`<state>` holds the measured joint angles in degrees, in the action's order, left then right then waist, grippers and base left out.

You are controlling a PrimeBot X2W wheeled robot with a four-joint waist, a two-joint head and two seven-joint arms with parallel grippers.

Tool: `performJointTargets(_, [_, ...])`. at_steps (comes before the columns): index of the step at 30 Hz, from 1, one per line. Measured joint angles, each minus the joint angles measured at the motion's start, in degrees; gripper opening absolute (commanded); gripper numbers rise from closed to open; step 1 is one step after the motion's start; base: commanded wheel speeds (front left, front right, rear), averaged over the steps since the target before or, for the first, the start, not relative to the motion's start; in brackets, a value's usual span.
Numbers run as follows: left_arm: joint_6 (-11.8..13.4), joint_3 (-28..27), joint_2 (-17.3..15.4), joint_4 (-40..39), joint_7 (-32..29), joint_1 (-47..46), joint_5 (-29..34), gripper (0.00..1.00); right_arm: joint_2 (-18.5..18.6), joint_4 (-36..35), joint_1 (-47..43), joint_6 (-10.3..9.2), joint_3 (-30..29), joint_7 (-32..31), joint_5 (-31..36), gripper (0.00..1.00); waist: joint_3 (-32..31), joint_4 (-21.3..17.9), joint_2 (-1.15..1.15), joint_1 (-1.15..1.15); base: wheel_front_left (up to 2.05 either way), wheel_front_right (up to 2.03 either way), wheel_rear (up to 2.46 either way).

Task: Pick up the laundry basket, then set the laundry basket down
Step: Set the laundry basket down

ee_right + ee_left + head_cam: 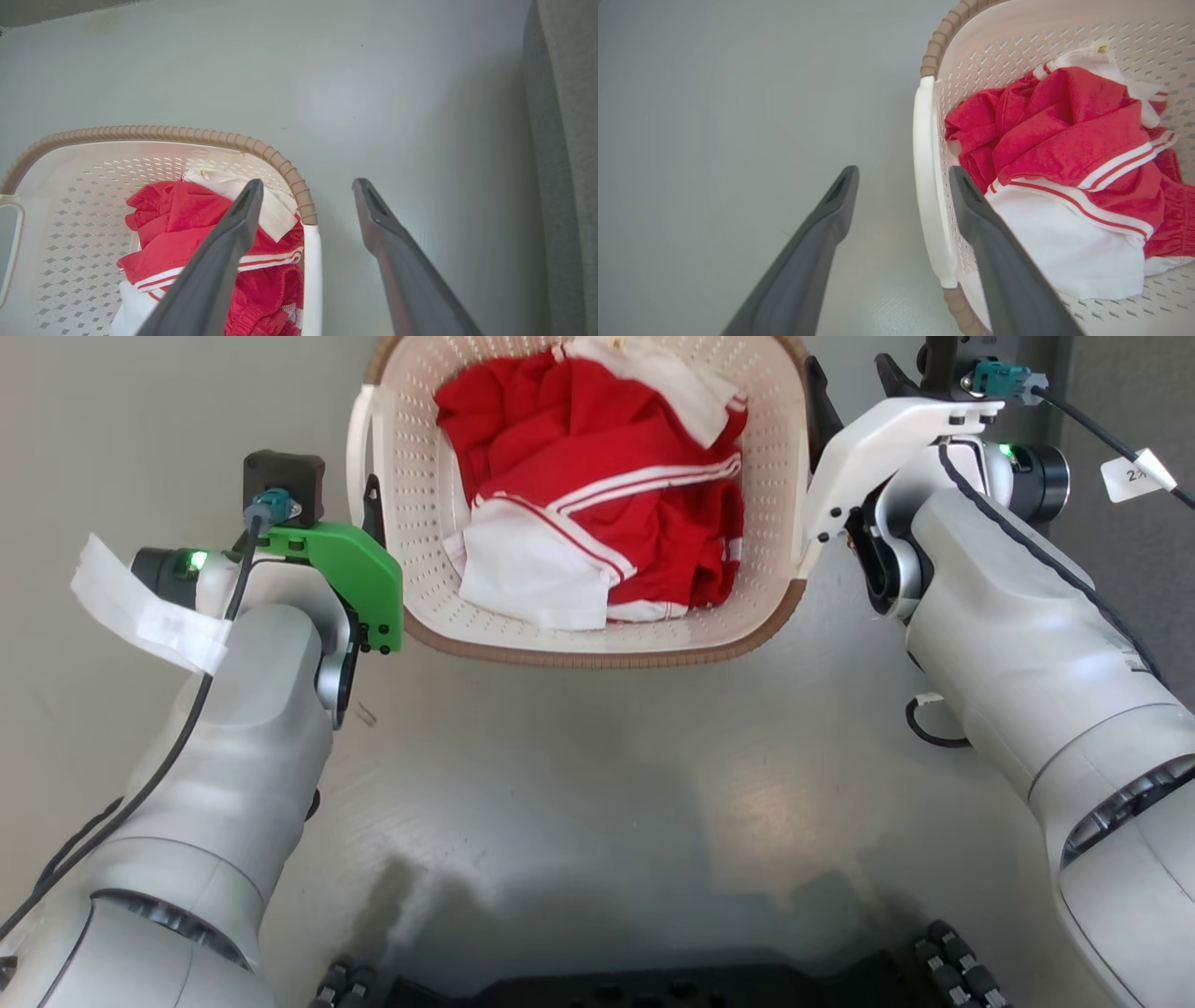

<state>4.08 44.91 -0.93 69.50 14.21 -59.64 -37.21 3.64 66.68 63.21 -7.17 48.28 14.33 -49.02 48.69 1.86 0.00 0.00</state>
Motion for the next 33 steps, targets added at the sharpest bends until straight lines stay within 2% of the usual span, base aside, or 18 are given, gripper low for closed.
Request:
performJointTargets(6, [0.04, -0.88, -0.16, -1.86, 0.04, 1.52, -0.27, 1.00, 0.00, -2.04, -0.14, 0.00, -2.60, 0.01, 1.15, 1.00, -3.56, -0.03, 0.00, 0.00, 0.00, 0.00, 0.00])
performJointTargets(15, [1.01, -5.34, -3.49, -13.19, 0.07, 3.64, 1.18, 1.00, 0.70, -7.40, -4.39, -0.01, -6.44, 0.02, 4.44, 1.00, -10.19, -0.13, 0.00, 0.00, 0.00, 0.00, 0.00])
performJointTargets(23, [1.51, -10.17, -5.56, -22.69, 0.21, 11.21, 4.35, 1.00, 2.08, -14.67, -10.69, -0.02, -10.66, 0.02, 8.38, 1.00, -16.52, -0.34, 0.00, 0.00, 0.00, 0.00, 0.00])
performJointTargets(33, [2.05, -16.17, -6.17, -34.17, 0.21, 23.49, 10.28, 1.00, 3.69, -23.65, -22.74, -0.03, -16.68, 0.09, 13.51, 1.00, -24.61, -0.67, 0.00, 0.00, 0.00, 0.00, 0.00])
